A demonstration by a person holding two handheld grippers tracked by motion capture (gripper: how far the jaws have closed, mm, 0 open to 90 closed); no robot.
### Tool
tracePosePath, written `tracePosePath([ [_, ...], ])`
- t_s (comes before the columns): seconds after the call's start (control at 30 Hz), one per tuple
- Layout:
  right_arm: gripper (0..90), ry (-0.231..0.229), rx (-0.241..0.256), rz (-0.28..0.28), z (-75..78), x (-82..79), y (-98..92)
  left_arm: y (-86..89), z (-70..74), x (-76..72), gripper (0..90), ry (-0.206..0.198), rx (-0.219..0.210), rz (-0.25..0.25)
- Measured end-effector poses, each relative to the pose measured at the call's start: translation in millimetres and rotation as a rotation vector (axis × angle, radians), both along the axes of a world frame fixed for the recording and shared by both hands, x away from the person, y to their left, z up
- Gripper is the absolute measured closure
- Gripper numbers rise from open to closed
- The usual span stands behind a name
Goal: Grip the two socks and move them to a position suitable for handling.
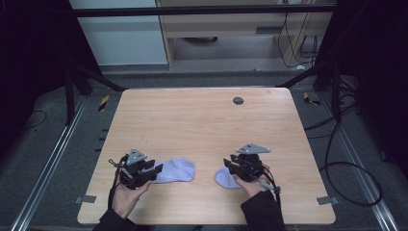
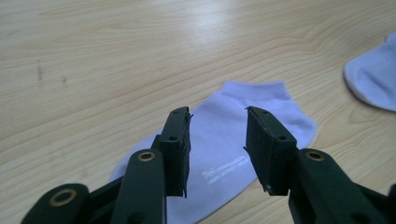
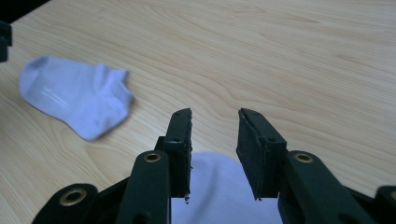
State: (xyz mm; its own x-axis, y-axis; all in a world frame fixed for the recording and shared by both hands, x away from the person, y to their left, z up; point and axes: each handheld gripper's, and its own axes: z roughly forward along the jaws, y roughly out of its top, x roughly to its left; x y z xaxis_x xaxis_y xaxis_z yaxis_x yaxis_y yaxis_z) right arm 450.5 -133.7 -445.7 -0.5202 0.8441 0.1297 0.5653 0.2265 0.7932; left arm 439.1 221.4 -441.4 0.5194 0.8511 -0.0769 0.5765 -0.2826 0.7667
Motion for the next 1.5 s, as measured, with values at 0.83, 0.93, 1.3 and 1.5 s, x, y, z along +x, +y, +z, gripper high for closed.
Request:
tracePosePath([
  [0.83,65.5,0.074,-0.105,-0.084,-25.2,-16.2,-91.3,-129.6,-17.3,15.1,59.2,0.071,0.04,-0.184],
  [0.93,65.5,0.101,-0.119,-0.093,-31.5,-13.5,-94.2,-142.7,-23.0,16.4,59.4,0.082,0.051,-0.199],
  [1.3,68.0,0.133,-0.157,-0.075,-44.7,-7.6,-99.8,-177.3,-46.1,19.6,65.8,0.122,0.123,-0.229],
  [1.5,65.7,0.129,-0.169,-0.071,-46.1,-6.2,-99.7,-180.8,-49.1,19.5,71.2,0.116,0.124,-0.226],
])
